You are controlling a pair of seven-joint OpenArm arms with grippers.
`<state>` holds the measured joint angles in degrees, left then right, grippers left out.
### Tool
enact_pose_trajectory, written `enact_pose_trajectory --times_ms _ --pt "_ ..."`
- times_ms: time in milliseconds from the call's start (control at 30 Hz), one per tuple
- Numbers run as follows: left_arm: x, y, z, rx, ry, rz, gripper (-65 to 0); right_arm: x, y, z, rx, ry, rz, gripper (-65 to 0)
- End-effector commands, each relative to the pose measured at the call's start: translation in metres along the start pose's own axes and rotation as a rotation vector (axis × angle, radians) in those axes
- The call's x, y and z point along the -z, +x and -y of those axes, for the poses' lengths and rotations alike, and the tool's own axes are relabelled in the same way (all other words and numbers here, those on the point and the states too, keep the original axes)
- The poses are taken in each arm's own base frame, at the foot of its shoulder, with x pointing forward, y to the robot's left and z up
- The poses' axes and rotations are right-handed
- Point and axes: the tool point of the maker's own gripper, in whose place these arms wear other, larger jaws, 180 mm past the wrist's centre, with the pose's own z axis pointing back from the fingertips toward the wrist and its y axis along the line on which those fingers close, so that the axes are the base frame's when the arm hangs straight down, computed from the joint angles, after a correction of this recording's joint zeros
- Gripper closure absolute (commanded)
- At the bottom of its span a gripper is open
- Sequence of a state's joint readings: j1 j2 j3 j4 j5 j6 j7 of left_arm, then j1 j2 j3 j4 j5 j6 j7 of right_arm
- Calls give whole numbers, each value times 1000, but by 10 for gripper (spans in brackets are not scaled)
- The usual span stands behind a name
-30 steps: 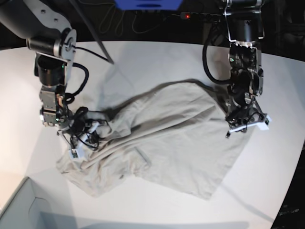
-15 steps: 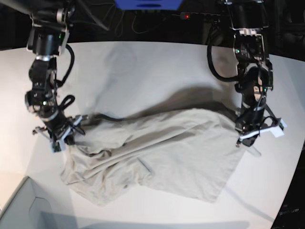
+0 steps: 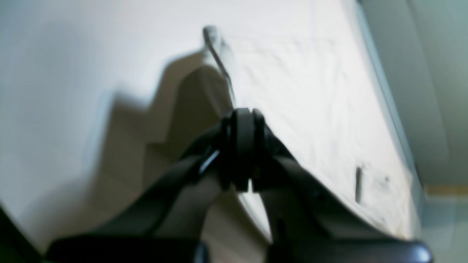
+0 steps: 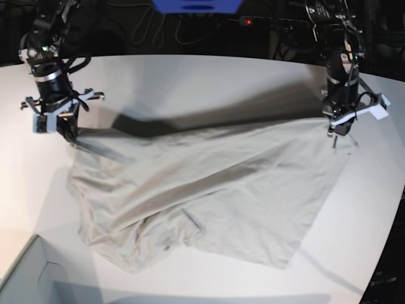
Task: Layout the t-shirt on the table in an organized manner, then fold the t-shirt properly
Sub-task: 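Lay the shirt flat with both grippers holding its edge near the arm bases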
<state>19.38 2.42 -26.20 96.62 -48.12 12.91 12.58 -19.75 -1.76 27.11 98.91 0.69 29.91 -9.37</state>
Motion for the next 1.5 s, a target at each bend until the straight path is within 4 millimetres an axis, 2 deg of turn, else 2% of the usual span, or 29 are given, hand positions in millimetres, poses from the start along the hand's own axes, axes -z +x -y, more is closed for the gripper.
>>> enact_pose_trajectory --times_ms 0,133,300,467,567,633,800,867,933,1167,1233,1367,1467 --pt "-2 11 -3 -2 1 40 -1 -7 5 8 34 -18 39 0" --pt "-8 2 -31 -16 73 22 -1 -26 -14 24 141 -54 23 0" --pt "-7 -12 -51 -17 125 -16 -3 -35 -25 26 151 -59 -5 0" --pt "-11 -20 -63 -13 152 -37 -5 -35 -46 27 181 -64 -52 0" --pt "-16 -16 -65 1 153 -33 -25 -35 -56 27 194 -65 -76 0" --pt "-21 -15 -66 -10 150 -34 -107 -35 -61 26 201 -65 -86 0" --pt "-35 -20 -83 -100 172 -70 -404 -35 -62 26 203 -65 -90 0" --pt "-35 -9 -91 -90 177 -65 -466 -34 -61 26 203 -65 -87 0" --pt "-34 -2 -96 -78 180 -62 -498 -34 -61 26 203 -65 -87 0" --pt "-24 36 -91 56 137 -36 -499 -35 -62 26 203 -65 -90 0" --pt "-17 39 -86 161 117 -75 -498 -35 -63 26 204 -65 -91 0" --pt "-10 49 -81 402 102 -108 -431 -34 -62 26 203 -65 -88 0" --pt "-6 48 -81 601 103 -136 -429 -33 -61 26 202 -65 -88 0"
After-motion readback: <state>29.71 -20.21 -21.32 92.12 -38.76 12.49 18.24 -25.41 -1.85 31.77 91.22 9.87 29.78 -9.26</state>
